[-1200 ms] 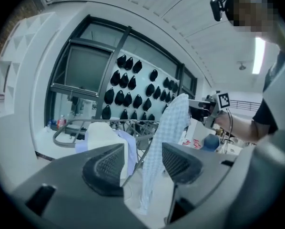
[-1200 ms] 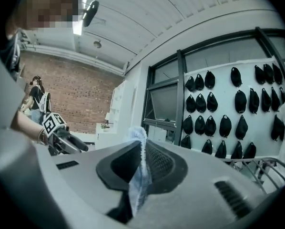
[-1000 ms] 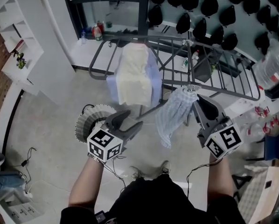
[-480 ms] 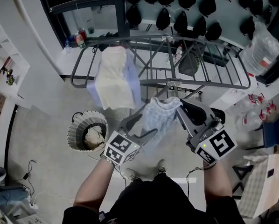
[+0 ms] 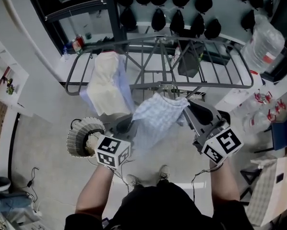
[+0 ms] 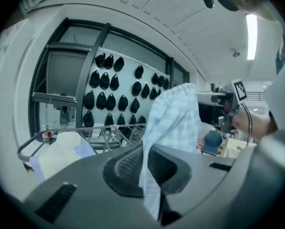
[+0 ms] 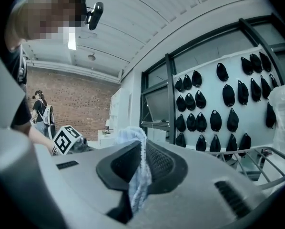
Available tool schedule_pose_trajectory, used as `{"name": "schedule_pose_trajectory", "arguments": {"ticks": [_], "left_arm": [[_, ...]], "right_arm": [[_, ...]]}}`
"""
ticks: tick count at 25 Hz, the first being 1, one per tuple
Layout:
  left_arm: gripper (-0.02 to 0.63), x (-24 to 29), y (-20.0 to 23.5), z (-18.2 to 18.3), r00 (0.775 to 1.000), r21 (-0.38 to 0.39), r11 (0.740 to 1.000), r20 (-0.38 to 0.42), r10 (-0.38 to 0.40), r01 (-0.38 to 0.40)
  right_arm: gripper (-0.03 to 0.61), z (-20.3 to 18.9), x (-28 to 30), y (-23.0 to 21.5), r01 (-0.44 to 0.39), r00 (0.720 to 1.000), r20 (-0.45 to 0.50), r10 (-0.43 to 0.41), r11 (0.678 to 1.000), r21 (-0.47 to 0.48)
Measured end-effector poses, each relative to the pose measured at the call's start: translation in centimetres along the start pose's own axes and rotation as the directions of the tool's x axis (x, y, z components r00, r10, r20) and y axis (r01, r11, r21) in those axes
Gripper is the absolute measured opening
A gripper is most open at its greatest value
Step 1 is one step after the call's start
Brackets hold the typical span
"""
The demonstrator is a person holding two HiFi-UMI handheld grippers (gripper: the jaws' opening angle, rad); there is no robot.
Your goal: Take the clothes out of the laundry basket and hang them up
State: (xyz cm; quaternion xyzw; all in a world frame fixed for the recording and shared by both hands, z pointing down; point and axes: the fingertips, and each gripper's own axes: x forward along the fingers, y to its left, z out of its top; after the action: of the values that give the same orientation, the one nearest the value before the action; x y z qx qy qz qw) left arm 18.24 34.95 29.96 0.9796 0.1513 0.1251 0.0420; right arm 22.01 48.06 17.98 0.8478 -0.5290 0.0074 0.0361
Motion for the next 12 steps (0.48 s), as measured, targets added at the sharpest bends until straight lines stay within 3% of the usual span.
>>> {"name": "schedule_pose_trajectory", "arguments": {"ticks": [5, 12], "left_arm": [[0.014, 0.1, -0.3, 4.6, 0.991, -0.028, 0.997, 0.112, 0.069, -0.066], [0.014, 1.8, -2.3, 10.0, 0.975, 0.026, 0.993, 0.196, 0.106, -0.113]], "right_arm": [[0.038, -1.2, -1.8, -3.6, 0.017, 1.0, 0.0, -0.017, 0.998, 0.066], [0.038, -1.2, -4.2, -7.8, 0.019, 0.999, 0.03, -0.022, 0.996, 0.087]]}}
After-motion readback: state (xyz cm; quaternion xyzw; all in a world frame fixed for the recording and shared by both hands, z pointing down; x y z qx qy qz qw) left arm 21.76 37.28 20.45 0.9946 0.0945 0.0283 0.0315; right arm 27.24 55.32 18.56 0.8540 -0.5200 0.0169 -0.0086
